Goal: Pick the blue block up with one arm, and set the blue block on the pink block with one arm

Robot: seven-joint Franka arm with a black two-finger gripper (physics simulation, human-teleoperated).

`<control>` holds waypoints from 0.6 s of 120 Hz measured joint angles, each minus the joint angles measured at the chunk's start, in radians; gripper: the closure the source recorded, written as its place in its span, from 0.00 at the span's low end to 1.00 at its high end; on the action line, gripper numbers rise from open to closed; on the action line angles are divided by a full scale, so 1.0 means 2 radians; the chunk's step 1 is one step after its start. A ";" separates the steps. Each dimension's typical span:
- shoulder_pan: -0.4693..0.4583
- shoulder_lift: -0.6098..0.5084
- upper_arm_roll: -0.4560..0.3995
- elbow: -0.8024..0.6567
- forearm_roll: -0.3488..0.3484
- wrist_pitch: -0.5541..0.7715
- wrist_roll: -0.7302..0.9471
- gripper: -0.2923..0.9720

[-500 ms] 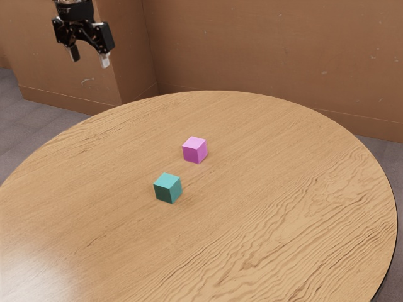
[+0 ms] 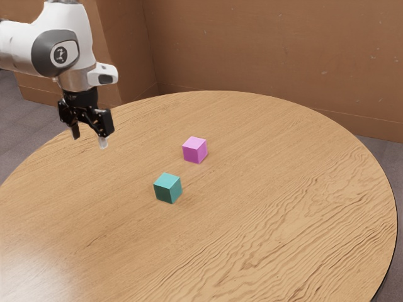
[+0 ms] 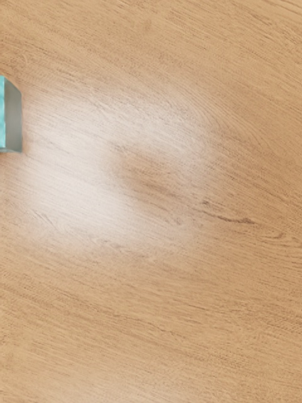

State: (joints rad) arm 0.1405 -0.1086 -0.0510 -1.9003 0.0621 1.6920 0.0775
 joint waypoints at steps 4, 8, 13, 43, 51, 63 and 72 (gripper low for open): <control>0.002 0.004 0.000 -0.006 0.000 0.015 0.000 0.23; 0.002 0.016 0.000 -0.007 0.000 0.031 0.000 0.23; 0.002 0.037 0.000 -0.005 -0.003 0.053 0.000 0.23; -0.002 0.128 -0.003 0.017 -0.035 0.157 0.000 0.23; -0.006 0.150 -0.006 0.017 -0.045 0.177 -0.001 0.23; -0.013 0.171 -0.009 0.016 -0.059 0.202 -0.001 0.23; -0.017 0.186 -0.010 0.017 -0.067 0.219 -0.001 0.23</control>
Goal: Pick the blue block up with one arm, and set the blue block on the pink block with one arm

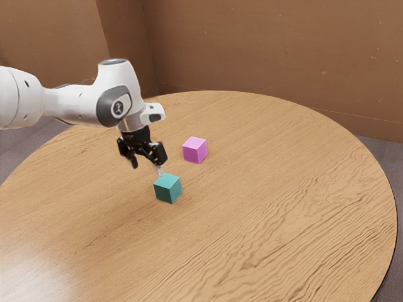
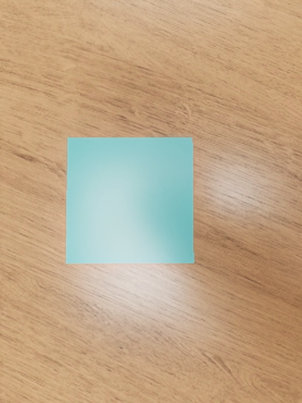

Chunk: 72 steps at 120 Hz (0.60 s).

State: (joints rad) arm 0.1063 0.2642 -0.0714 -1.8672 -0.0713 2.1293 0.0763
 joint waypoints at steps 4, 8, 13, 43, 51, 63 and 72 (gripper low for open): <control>-0.004 0.006 -0.001 0.000 -0.003 0.007 0.000 0.23; -0.006 0.013 -0.002 0.000 -0.005 0.013 0.000 0.23; -0.008 0.020 -0.003 0.001 -0.006 0.019 0.000 0.23; -0.018 0.070 -0.005 0.060 -0.007 0.037 0.001 0.23; -0.020 0.082 -0.004 0.066 -0.007 0.038 0.002 0.23; -0.018 0.088 -0.002 0.065 -0.007 0.038 0.004 0.23; -0.017 0.095 0.001 0.064 -0.008 0.038 0.005 0.23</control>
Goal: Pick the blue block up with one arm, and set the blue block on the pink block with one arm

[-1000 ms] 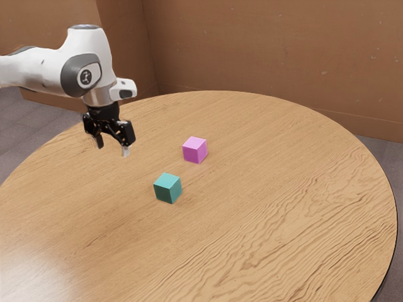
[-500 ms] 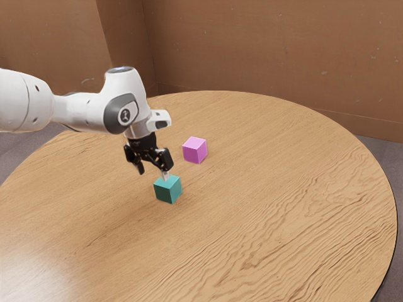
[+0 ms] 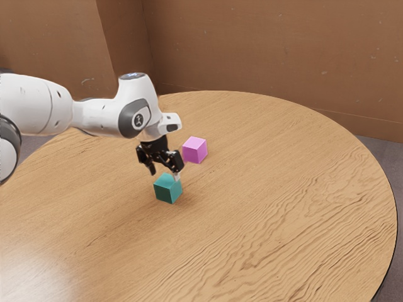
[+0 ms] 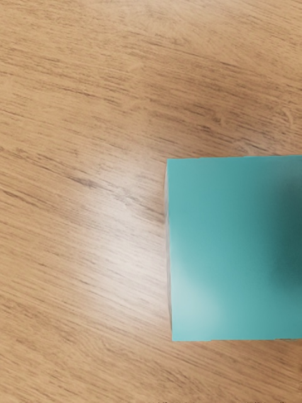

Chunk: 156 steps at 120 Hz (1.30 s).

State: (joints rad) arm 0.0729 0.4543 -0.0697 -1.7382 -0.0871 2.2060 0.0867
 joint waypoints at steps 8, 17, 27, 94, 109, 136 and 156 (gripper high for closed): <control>0.000 0.003 0.001 0.000 0.000 0.000 0.001 0.23; 0.000 0.007 0.002 0.001 -0.001 0.001 0.002 0.23; 0.000 0.012 0.002 0.003 -0.002 0.002 0.003 0.23; 0.000 0.051 0.002 0.018 -0.004 0.005 0.008 0.23; 0.000 0.059 0.002 0.024 -0.004 0.006 0.008 0.23; 0.000 0.067 0.006 0.029 -0.004 0.007 0.009 0.28; 0.000 0.069 0.008 0.030 -0.002 0.007 0.006 0.48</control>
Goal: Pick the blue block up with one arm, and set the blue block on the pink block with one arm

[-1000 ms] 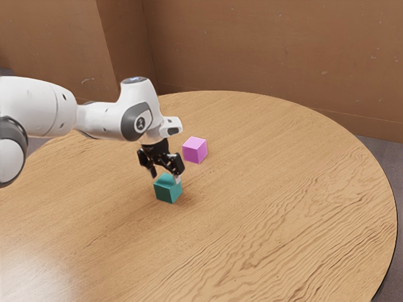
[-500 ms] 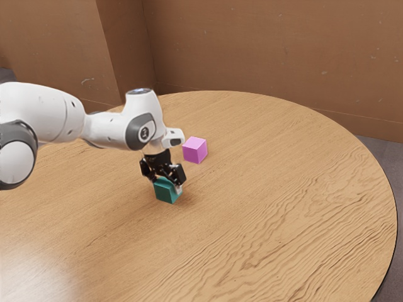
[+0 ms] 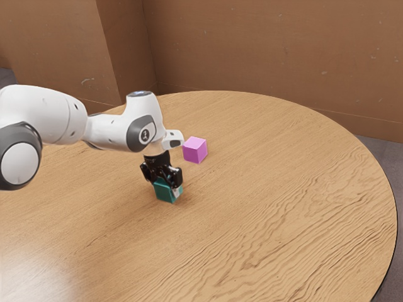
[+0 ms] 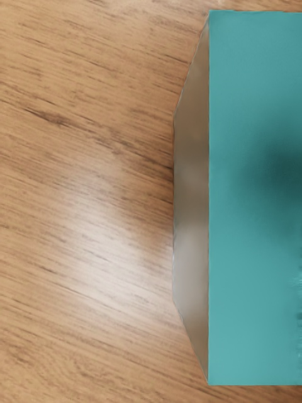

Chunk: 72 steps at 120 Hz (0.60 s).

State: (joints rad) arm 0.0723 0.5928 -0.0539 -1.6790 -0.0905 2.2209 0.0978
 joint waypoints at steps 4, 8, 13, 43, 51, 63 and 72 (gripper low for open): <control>0.000 -0.002 0.000 0.001 0.001 0.000 -0.001 0.50; 0.000 -0.006 0.000 0.001 0.003 0.000 -0.002 0.51; -0.001 -0.015 0.001 0.001 0.005 0.000 -0.003 0.51; 0.000 -0.069 0.002 0.049 0.014 -0.055 -0.005 0.46; 0.000 -0.067 0.007 0.079 0.023 -0.082 -0.005 0.46; 0.000 -0.034 0.014 0.152 0.037 -0.124 -0.004 0.47; 0.000 0.015 0.014 0.238 0.049 -0.161 -0.004 0.47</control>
State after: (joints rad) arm 0.0729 0.6235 -0.0259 -1.2034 0.0072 1.8985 0.0899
